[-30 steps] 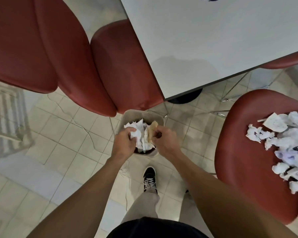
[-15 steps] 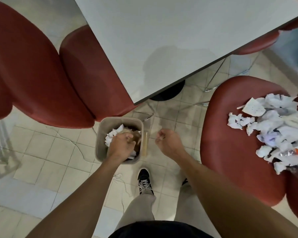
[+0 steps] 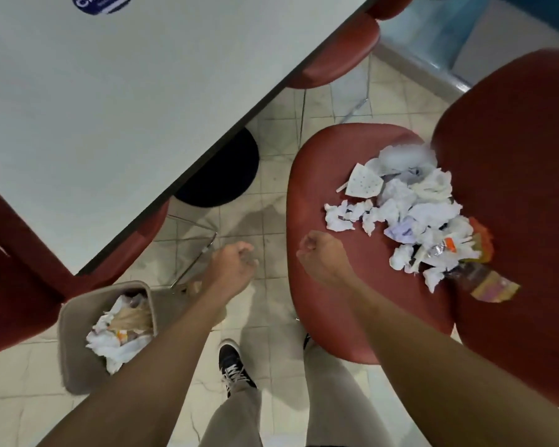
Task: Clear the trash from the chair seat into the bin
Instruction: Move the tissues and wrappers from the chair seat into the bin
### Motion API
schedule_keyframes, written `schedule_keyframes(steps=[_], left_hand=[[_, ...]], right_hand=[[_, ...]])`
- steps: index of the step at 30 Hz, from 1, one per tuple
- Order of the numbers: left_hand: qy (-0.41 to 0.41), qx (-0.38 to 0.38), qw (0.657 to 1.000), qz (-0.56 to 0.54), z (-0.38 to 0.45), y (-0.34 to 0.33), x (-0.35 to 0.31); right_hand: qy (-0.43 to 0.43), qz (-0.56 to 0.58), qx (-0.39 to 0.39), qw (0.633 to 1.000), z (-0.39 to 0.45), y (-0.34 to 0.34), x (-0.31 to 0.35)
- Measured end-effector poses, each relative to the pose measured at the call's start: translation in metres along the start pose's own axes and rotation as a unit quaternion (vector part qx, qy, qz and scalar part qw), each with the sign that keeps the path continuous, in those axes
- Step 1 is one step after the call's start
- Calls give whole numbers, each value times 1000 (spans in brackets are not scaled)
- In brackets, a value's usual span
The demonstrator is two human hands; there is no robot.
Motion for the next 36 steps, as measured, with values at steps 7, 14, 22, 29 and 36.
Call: schedule_keyframes(steps=[7,14,22,29,36], left_hand=[[-73,56,994,60,64,-85,-92],[-127,79,977,154,119,-163,-130],[-120,74,956,258,154,-223,-114],[-136,48,974,174,152,-222,-102],[-126,35,983,125,118,-197,-102]], right_hand=[[-52,22,-44,997,60,61,-94],[-75,15,-90,993,122,76,-168],[-77,-77,-99,989,170,53,-198],[-64,-98,-102,988,178,45,-201],[-68,-70,-99,990,144,53,-185]])
Point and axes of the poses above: each hand's wrist, its own z-axis towards the middle knuckle, its own y-axis out of the back of the hand, x = y × z, the point moved 1 cm from there along z, towards the middle knuckle, and after that the axes turned 7 degrees about -z, right-handed, at the moved point
